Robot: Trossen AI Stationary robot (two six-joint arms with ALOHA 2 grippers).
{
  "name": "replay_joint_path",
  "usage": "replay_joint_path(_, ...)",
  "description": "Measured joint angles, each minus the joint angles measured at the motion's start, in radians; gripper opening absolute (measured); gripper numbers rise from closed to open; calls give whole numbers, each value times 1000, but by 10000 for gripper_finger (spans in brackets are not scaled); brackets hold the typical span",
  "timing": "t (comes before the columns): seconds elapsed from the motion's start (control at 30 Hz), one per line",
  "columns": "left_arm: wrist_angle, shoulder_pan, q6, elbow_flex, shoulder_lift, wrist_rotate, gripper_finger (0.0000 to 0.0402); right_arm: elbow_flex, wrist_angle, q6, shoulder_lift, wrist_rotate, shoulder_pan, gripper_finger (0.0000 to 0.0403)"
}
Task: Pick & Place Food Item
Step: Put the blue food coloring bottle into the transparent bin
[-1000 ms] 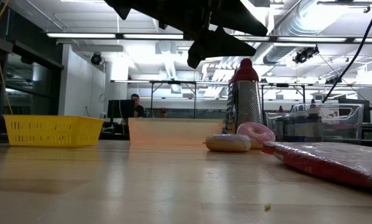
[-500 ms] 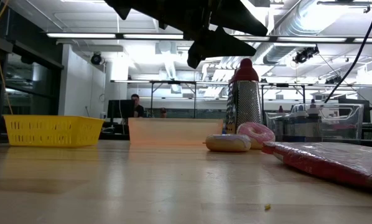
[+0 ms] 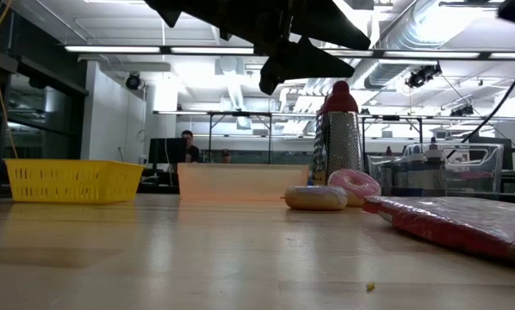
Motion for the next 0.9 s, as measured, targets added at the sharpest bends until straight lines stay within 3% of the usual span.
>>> replay_joint_path(0.43, 0, 0, 0, 0, 0, 0, 187, 0, 11, -123, -23, 44, -374, 110)
replay_joint_path(0.9, -1, 0, 0, 0, 0, 0, 187, 3, 52, -267, -23, -30, -830, 108)
